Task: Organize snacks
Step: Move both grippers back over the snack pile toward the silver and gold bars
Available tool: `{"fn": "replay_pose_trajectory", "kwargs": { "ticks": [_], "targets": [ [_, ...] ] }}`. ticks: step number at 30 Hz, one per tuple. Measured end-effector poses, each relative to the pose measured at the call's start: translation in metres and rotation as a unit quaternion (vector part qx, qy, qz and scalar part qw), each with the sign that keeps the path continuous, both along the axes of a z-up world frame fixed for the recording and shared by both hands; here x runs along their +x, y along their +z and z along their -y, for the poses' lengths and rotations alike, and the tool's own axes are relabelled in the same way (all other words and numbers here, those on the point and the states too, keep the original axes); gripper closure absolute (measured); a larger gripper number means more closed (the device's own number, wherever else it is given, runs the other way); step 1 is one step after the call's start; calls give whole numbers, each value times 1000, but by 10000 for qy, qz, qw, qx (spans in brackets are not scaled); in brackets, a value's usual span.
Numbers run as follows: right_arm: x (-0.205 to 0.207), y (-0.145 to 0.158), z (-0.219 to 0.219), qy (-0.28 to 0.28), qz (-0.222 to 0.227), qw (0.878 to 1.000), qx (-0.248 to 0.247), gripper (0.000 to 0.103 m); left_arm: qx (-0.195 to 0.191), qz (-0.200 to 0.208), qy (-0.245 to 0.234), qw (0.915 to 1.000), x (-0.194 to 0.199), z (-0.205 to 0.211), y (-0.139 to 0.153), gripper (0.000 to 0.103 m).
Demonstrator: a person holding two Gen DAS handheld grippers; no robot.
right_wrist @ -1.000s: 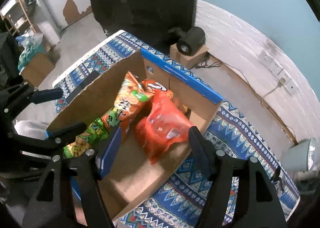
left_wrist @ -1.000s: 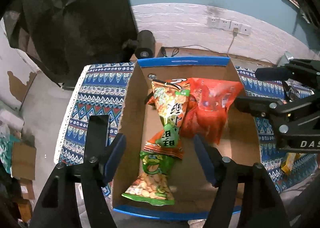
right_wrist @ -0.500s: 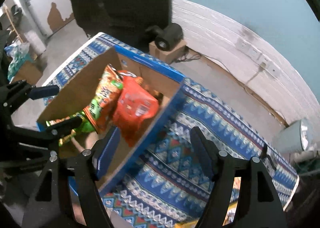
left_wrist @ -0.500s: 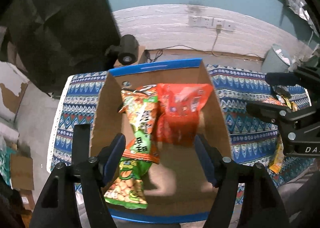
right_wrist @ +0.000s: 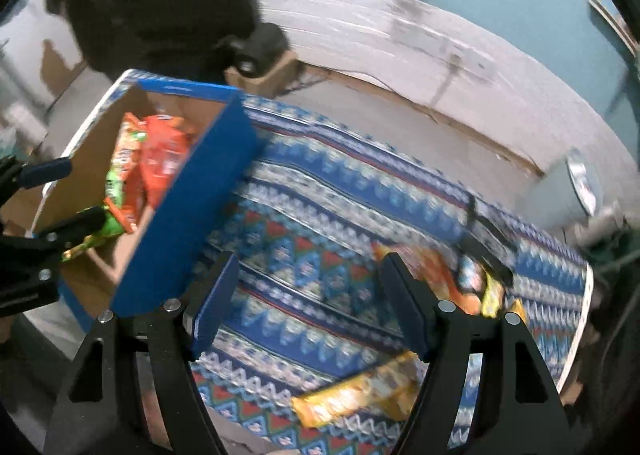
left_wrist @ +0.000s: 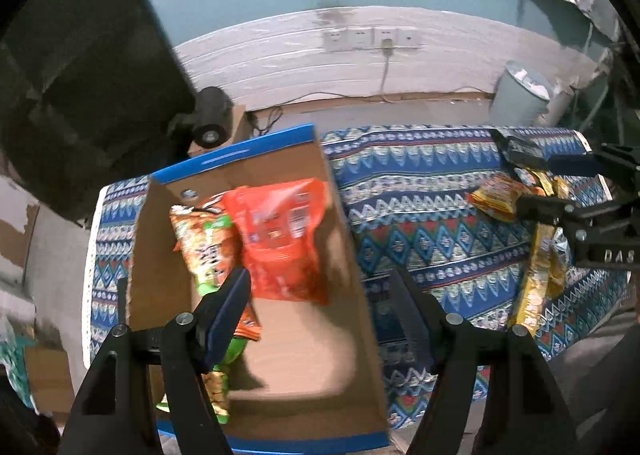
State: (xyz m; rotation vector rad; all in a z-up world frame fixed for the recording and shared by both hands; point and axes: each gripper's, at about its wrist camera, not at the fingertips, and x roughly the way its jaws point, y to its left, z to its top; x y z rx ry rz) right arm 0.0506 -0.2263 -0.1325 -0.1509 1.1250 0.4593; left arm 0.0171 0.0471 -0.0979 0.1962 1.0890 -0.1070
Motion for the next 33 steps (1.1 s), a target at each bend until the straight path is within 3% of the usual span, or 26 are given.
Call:
{"fn": "replay_pose_trajectory", "kwargs": {
  "ticks": [10, 20, 33],
  "targets": [
    [-4, -27, 76, -857, -342, 9957, -24, 30, -42, -254, -504, 9984, 5, 59, -16, 29],
    [-6, -72, 152, -1862, -920, 9782, 88, 30, 54, -387, -1066, 9935, 6, 115, -37, 29],
    [-5, -122, 190, -2536, -1386, 9573, 43, 30, 58, -715, -1491, 9862, 21, 162, -74, 29]
  ]
}}
